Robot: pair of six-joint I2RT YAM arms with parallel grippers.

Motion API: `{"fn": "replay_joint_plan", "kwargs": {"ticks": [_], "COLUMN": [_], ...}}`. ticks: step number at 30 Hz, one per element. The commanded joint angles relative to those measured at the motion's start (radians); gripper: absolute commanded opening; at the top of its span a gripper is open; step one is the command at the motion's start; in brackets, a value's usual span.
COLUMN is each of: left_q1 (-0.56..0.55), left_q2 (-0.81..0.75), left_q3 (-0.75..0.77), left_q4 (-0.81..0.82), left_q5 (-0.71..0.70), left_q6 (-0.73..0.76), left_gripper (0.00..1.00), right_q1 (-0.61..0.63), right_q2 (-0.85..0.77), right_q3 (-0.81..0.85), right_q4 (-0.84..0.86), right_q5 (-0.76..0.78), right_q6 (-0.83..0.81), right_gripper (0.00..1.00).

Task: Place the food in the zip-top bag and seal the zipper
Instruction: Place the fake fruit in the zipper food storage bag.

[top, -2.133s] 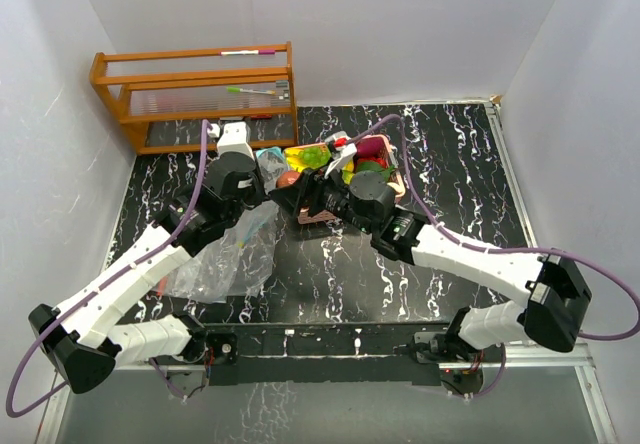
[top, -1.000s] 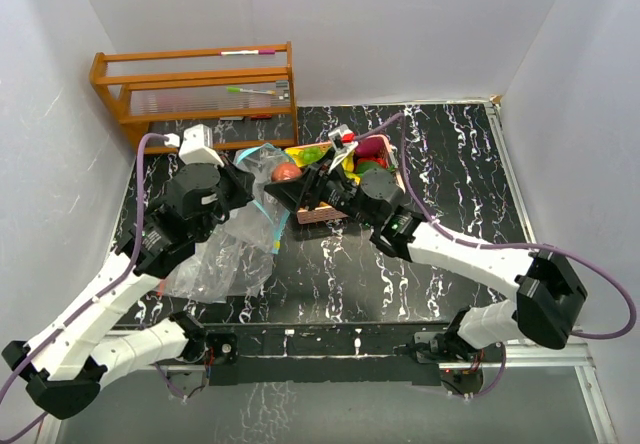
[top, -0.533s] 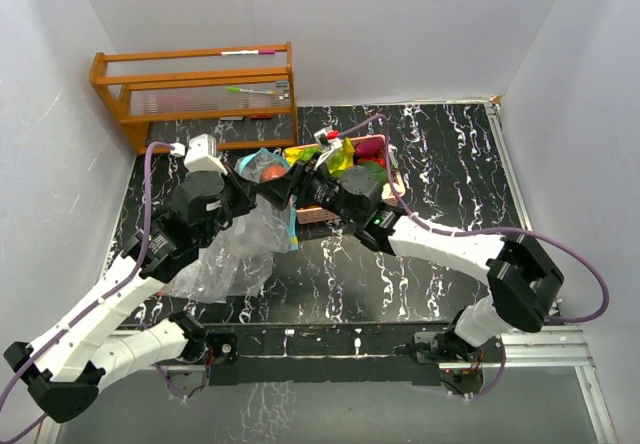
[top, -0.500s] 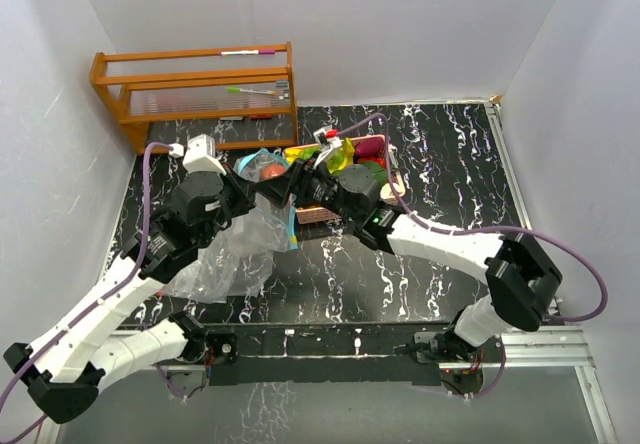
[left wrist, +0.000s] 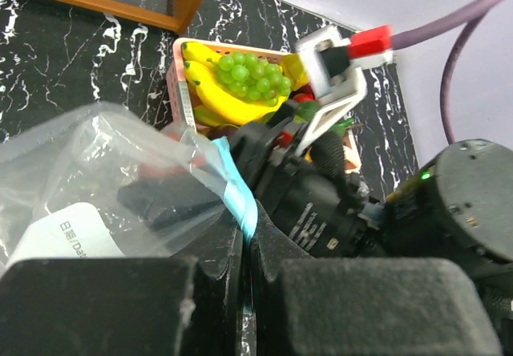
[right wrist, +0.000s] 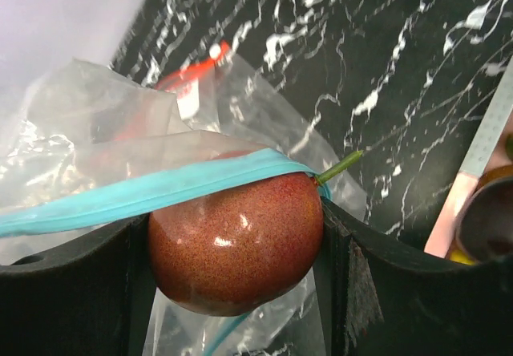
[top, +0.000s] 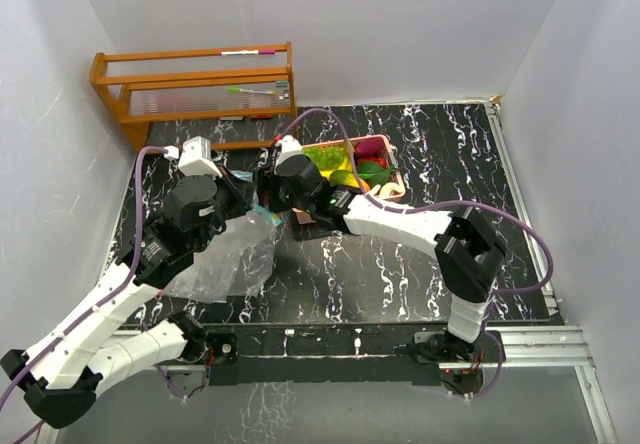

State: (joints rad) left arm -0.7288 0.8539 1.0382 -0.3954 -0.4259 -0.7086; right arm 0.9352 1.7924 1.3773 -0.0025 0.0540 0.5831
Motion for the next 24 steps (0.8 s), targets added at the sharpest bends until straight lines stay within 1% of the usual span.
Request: {"fn": "replay_joint_plan", "kwargs": {"ticks": [1, 3, 6, 12, 14, 16, 19, 20, 21, 22, 23, 24], "left_q1": [-0.004, -0.004, -0.004, -0.004, -0.004, -0.004, -0.004, -0.004, -0.004, -0.004, -0.004, -0.004], "left_q2": [-0.011, -0.006, -0.009, -0.014, -0.008, -0.004, -0.003, -0.001, 0.002, 0.005, 0.009, 0.011], "left_q3": [0.005, -0.011, -0.049, -0.093, -0.095, -0.098, -0.117, -0.124, -0.132, -0.137, -0.141, -0.143], "left_q4": [0.045, 0.055, 0.073, 0.089, 0.09, 0.091, 0.103, 0.108, 0.113, 0.116, 0.116, 0.116], "left_q5": [-0.024, -0.029, -0.034, -0.042, -0.035, -0.036, -0.027, -0.022, -0.018, -0.016, -0.017, -0.02], "left_q6": [0.028, 0.034, 0.037, 0.026, 0.03, 0.029, 0.024, 0.018, 0.014, 0.01, 0.009, 0.009], "left_gripper": [0.0, 0.0, 0.0, 0.0, 0.0, 0.0, 0.0, 0.0, 0.0, 0.0, 0.0, 0.0], "right_q1": [0.047, 0.07, 0.074, 0.073, 0.073, 0.071, 0.07, 0.069, 0.07, 0.07, 0.07, 0.069], "right_q2": [0.028, 0.011, -0.08, -0.246, -0.284, -0.306, -0.315, -0.306, -0.295, -0.288, -0.285, -0.286], "right_q3": [0.124, 0.122, 0.057, -0.056, -0.08, -0.091, -0.092, -0.083, -0.072, -0.061, -0.061, -0.064], "right_q4": [-0.169, -0.176, -0.12, 0.014, 0.051, 0.064, 0.09, 0.084, 0.068, 0.05, 0.042, 0.038], "right_q5": [0.017, -0.029, -0.083, -0.079, -0.054, -0.028, -0.041, -0.045, -0.04, -0.036, -0.035, -0.034], "right_q6": [-0.125, -0.161, -0.16, -0.179, -0.178, -0.176, -0.193, -0.206, -0.21, -0.211, -0.212, -0.212], "right_gripper": [0.21, 0.22, 0.24, 0.26, 0.26, 0.26, 0.29, 0.32, 0.39, 0.43, 0.5, 0.6]}}
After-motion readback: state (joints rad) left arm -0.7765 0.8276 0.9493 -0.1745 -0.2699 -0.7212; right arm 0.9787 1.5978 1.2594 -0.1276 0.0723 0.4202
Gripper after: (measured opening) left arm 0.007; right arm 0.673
